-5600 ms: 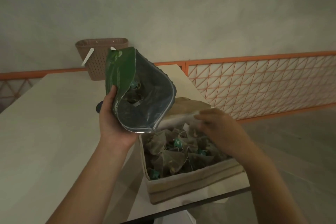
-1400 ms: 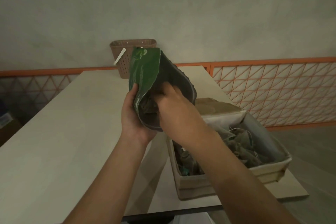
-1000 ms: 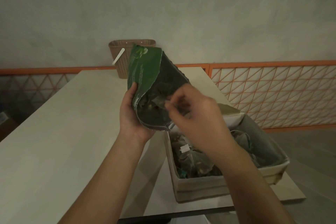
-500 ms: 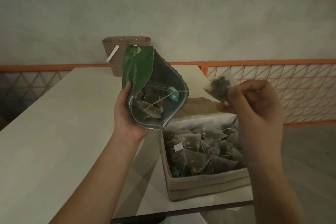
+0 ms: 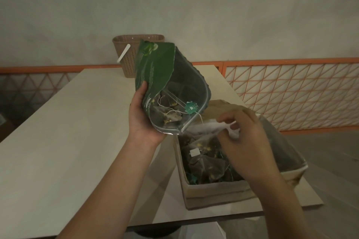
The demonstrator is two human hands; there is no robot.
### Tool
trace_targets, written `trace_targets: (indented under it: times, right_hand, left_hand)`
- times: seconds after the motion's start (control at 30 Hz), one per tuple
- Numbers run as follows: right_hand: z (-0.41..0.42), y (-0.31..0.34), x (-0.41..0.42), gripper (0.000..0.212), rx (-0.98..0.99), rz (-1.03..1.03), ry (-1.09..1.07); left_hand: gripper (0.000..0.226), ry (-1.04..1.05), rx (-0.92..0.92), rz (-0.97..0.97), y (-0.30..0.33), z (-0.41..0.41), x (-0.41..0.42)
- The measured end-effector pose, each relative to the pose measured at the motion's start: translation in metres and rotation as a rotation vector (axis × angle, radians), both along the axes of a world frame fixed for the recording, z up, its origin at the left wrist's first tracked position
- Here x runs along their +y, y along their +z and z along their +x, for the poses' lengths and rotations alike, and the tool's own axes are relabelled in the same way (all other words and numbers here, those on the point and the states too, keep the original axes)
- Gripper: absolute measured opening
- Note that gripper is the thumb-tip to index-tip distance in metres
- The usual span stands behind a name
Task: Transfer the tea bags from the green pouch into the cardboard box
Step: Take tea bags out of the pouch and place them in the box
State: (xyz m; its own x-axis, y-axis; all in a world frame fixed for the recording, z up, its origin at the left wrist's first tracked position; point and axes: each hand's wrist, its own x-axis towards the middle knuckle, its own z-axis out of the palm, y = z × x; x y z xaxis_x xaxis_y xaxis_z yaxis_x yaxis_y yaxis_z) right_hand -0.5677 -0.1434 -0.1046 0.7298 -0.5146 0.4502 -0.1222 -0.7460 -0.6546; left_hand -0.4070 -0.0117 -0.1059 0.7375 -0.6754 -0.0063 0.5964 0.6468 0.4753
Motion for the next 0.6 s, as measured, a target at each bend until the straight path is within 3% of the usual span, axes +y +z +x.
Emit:
trace_targets:
  times: [0.13,0.3,0.4,0.5,0.6]
  right_hand:
    - [0.007,0.015,0.028,0.015,-0.264,-0.13,0.089]
    - [0.03,0.024,0.054,0.026,-0.068,-0.392,0.163]
    - [0.036,0.019,0.054,0.02,-0.014,-0.471,0.132]
    - [0.03,0.015,0.045,0.014,-0.051,-0.369,0.167]
    - [0.016,0.013,0.034,0.02,-0.165,-0.074,0.268]
  left_hand:
    - [0.063,0.021,-0.003,0.029,-0.002,0.001,-0.001]
    - [0.066,0.054,-0.005,0.062,0.002,-0.003,-0.001]
    - [0.062,0.064,-0.006,0.065,0.005,-0.006,-0.001]
    - [0.061,0.06,-0.015,0.048,0.009,-0.007,0.0]
    - [0.061,0.07,-0.02,0.036,0.006,-0.003,0.001]
